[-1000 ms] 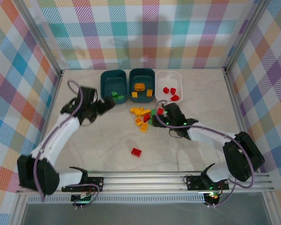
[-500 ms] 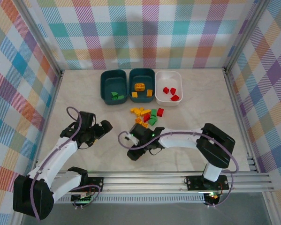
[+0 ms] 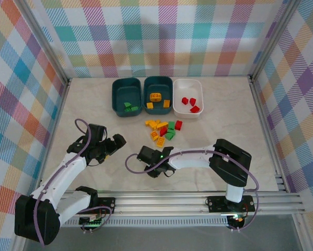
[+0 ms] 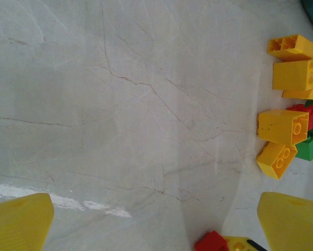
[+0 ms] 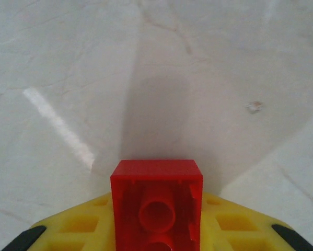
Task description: Sort the legos into containers by color
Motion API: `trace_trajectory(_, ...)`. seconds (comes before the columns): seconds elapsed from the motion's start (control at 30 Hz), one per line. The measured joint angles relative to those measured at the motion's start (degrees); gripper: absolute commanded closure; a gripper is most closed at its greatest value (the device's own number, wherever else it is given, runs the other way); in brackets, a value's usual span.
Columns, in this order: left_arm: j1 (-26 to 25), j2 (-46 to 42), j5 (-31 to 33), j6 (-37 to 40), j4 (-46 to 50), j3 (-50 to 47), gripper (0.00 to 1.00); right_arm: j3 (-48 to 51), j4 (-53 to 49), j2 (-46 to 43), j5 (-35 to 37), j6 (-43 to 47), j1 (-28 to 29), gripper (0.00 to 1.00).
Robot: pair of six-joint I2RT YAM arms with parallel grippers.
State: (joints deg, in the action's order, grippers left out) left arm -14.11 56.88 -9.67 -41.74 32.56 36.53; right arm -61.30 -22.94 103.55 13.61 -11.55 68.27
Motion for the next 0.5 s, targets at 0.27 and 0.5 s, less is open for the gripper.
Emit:
trace_trajectory(0.27, -0.1, 1.0, -1.9, -0.6, -2.9, -0.3, 0.00, -3.1, 0.5, -5.6, 5.6, 1.7, -9.7, 0.68)
trace_trajectory(0.5, -5.7, 5.9, -2.5, -1.8, -6.4, -0.7, 0.00, -18.3, 3.4, -3.4, 3.3, -0.4, -36.6, 0.69)
